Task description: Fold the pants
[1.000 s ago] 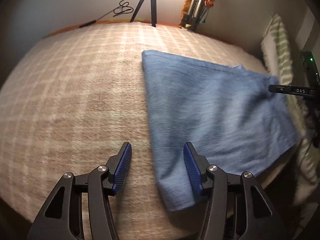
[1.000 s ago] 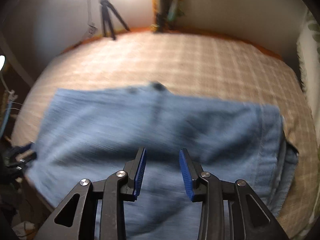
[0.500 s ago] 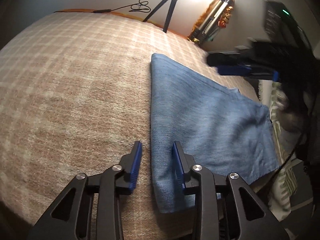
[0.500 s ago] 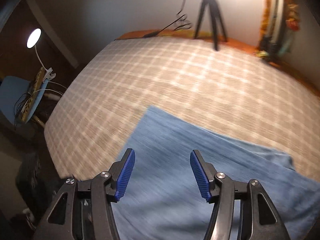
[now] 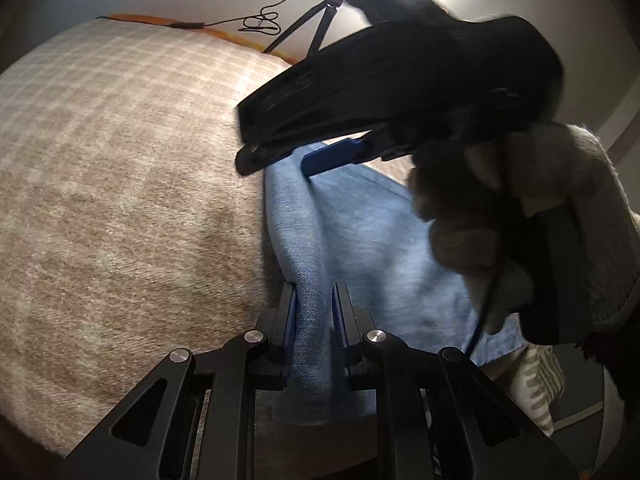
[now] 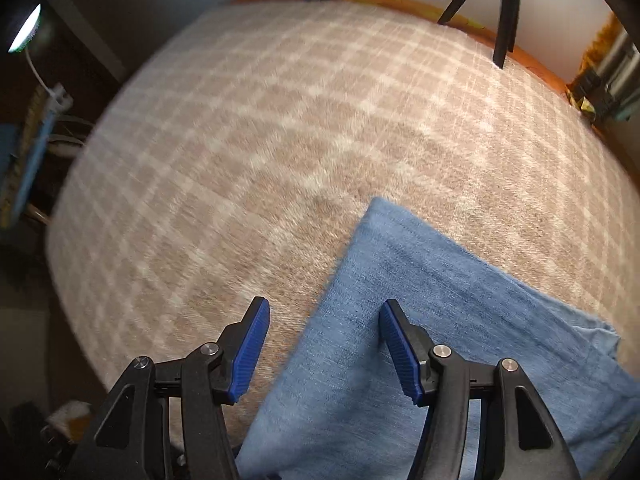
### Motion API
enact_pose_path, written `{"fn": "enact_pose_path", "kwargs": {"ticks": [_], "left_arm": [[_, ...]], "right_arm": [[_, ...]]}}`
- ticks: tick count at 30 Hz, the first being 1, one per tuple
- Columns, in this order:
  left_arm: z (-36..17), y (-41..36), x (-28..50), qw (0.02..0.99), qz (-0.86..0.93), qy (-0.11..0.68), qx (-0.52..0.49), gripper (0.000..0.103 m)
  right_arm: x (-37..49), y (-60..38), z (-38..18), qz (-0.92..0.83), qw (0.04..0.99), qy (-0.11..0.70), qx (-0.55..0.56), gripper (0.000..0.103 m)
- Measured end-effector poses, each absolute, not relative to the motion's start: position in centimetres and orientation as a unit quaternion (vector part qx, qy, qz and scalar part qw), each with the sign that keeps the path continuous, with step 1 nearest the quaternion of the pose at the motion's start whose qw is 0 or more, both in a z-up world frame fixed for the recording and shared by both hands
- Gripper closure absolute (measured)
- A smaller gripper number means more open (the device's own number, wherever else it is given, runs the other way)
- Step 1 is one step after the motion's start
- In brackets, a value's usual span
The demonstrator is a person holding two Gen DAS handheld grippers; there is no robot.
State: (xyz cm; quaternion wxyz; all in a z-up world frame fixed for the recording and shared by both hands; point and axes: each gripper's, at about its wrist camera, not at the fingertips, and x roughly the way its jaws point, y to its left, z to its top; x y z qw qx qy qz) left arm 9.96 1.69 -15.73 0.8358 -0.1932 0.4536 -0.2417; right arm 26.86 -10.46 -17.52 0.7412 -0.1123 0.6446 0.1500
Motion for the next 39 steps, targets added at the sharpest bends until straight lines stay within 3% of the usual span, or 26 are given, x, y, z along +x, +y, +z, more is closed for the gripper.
{"fn": "enact_pose_path", "kwargs": {"ticks": [5,8,10,11,16,17,19,22,24,26,27,33,37,38,39], "left_arm": [[-15.4,1.0,10.0,0.842,-0.24,0.449,-0.179,0.088],[-15.0,0.4,9.8,0.848,-0.232,0.446,-0.167,0.083],[-15.0,0.2,9.5,0.848,-0.227,0.449,-0.167,0.055],[-15.3,0.2,9.5,0.847,-0.224,0.451,-0.17,0.051],[-16.7,-0.9,9.7,0.828,-0.233,0.47,-0.198,0.055],[-16.6,-1.2,9.7,0.831,-0.233,0.466,-0.196,0.057],[-16.5,-1.6,9.9,0.834,-0.234,0.459,-0.195,0.088],[-15.8,-2.1,9.7,0.843,-0.238,0.442,-0.191,0.092],[-15.1,-3.0,9.2,0.854,-0.241,0.428,-0.172,0.093],[-14.5,-4.0,8.7,0.862,-0.244,0.418,-0.152,0.094],[-14.2,-4.2,8.6,0.863,-0.245,0.416,-0.148,0.094],[-13.6,-6.0,8.3,0.868,-0.252,0.407,-0.135,0.094],[-13.7,-7.5,7.5,0.873,-0.257,0.399,-0.115,0.094],[-13.6,-7.8,7.4,0.874,-0.259,0.397,-0.111,0.094],[-13.5,-8.1,7.3,0.874,-0.261,0.396,-0.109,0.094]], "right_arm": [[26.4,-9.0,-18.9,0.128,0.734,0.645,-0.17,0.064],[26.5,-9.8,-18.4,0.133,0.734,0.651,-0.141,0.081],[26.7,-11.0,-17.8,0.14,0.736,0.653,-0.109,0.089],[26.8,-11.6,-17.5,0.142,0.738,0.653,-0.094,0.093],[26.6,-14.8,-15.7,0.151,0.751,0.642,-0.025,0.099],[26.5,-15.3,-15.3,0.155,0.754,0.638,-0.012,0.099],[26.5,-16.1,-14.7,0.158,0.758,0.633,-0.005,0.099],[26.4,-17.3,-14.0,0.165,0.76,0.629,-0.005,0.098],[26.6,-17.9,-13.9,0.169,0.757,0.631,-0.008,0.084],[26.9,-18.2,-13.7,0.162,0.761,0.628,-0.015,0.056],[26.9,-18.0,-13.7,0.161,0.761,0.627,-0.019,0.053],[26.3,-16.0,-13.8,0.182,0.745,0.64,-0.036,0.044],[26.2,-15.0,-15.1,0.171,0.729,0.66,-0.062,0.044],[26.1,-14.8,-15.4,0.165,0.728,0.661,-0.072,0.045],[25.9,-14.7,-15.6,0.159,0.73,0.66,-0.083,0.055]]}}
